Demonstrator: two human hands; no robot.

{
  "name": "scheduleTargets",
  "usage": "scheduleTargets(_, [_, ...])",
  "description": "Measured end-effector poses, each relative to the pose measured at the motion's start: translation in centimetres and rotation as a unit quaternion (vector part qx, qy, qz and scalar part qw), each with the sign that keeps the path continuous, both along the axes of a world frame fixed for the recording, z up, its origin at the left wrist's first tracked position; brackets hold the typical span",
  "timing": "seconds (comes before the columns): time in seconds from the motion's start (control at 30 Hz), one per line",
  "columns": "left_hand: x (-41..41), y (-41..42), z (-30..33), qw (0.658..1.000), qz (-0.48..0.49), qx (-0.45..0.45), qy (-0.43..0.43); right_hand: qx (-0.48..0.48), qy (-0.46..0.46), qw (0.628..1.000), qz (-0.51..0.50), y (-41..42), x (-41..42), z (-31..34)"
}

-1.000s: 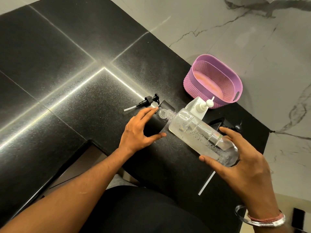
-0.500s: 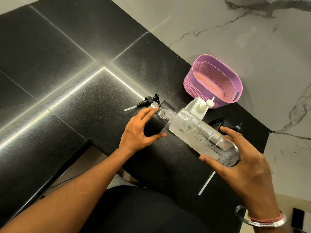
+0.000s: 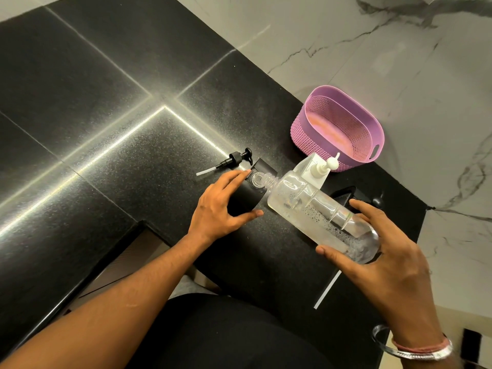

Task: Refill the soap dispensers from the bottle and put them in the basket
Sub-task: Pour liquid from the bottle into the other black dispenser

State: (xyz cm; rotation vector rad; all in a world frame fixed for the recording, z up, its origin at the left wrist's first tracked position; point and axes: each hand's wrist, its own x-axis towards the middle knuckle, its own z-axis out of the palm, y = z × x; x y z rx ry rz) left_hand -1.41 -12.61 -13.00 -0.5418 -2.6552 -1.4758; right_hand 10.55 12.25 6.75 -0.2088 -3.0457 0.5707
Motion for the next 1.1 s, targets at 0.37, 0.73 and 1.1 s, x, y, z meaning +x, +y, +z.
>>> scheduleTargets(0.37, [0.07, -0.02, 0.16, 1.0, 0.0, 0.0, -0.007, 0.003, -0.002, 1.0, -0.002, 0.04, 0.0, -0.04])
scheduleTargets(0.73, [0.01, -0.04, -0.02, 1.0, -0.002, 0.001, -0.001, -0.003, -0.004, 1.0, -0.001, 0.01, -0.04, 0.06])
scheduleTargets(1.1, [0.05, -0.09, 0.1, 1.0, -0.004, -0.011, -0.011, -0.007, -0.007, 1.0, -0.001, 0.33, -0.26, 0.17])
